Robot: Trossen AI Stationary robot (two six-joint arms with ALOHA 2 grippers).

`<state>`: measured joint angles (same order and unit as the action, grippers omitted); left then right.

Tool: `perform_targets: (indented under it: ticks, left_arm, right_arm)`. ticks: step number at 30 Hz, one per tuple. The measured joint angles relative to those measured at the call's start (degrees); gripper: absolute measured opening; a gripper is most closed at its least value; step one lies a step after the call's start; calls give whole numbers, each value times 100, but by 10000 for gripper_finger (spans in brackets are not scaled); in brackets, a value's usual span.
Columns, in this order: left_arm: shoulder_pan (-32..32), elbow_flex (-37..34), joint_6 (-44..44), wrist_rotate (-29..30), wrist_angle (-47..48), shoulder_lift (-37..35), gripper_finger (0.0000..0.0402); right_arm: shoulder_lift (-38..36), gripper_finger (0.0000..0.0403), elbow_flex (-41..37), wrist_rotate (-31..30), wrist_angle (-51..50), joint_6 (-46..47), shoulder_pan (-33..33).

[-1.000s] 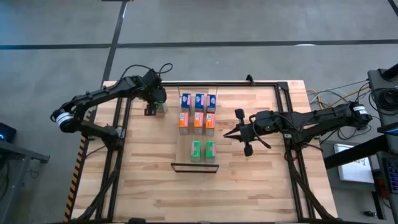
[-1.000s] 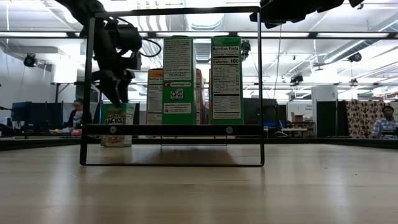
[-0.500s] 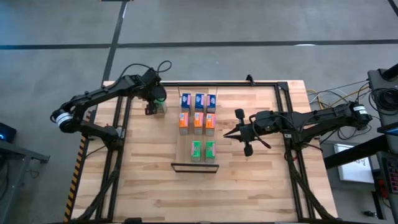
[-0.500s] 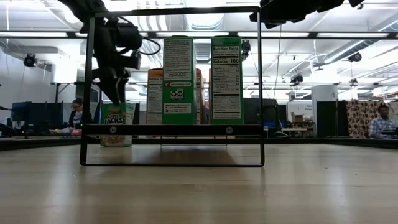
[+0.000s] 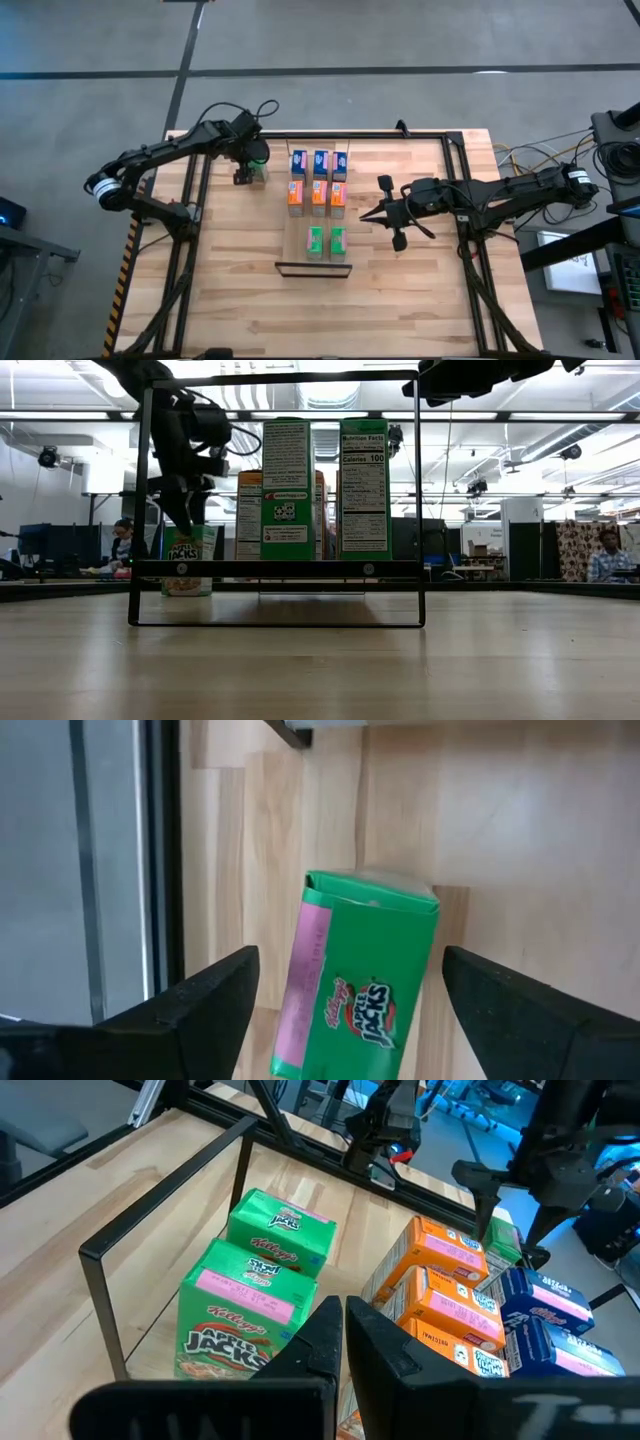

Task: Stack cereal on shelf
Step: Put the green cereal box on the shelf aligned with the other green cereal boxes

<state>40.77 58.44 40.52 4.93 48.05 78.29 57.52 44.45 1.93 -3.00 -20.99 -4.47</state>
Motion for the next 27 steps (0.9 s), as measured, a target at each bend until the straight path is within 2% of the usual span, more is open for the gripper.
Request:
perform_targets:
  ticks: [16,27]
  left_arm:
    - [0,-4,187,-4,9,176,218]
    - [-7,-4,228,-4,50,172,206]
  right_arm:
    - [0,8,0,0,-25,22,0]
    - [0,8,0,0,-23,35,0]
